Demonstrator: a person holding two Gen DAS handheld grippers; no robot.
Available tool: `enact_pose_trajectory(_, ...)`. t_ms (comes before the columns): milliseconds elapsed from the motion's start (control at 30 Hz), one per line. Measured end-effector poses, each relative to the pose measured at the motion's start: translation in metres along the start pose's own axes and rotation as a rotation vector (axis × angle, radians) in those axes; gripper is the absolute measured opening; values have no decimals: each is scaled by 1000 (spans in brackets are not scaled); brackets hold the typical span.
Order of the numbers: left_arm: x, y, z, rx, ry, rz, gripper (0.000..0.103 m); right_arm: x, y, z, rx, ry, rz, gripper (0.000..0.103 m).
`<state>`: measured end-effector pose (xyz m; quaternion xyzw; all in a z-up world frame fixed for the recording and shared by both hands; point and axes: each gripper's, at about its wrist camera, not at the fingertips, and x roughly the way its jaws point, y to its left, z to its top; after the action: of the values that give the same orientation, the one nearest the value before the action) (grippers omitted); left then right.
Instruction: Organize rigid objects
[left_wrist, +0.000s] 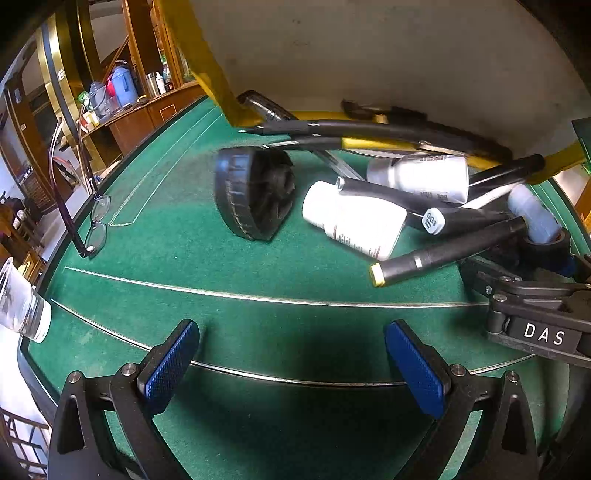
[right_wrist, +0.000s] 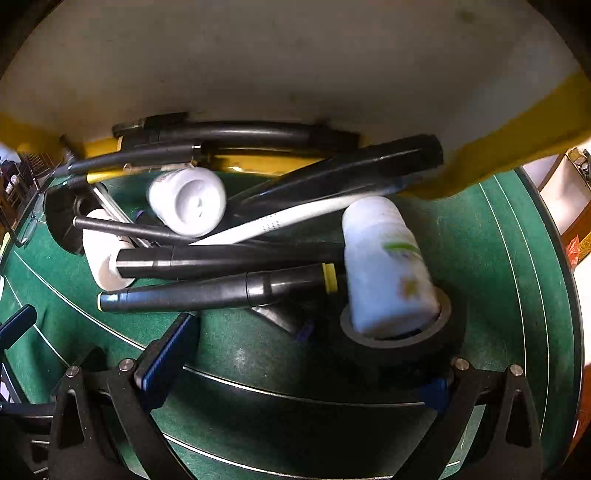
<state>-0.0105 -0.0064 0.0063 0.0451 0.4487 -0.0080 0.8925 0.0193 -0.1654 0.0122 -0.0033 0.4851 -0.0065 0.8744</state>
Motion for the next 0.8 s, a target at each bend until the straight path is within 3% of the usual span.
enact_pose_trajectory(800, 2, 2, 1, -5, 3, -2, 103, -4, 6, 1, 4, -9, -2, 103)
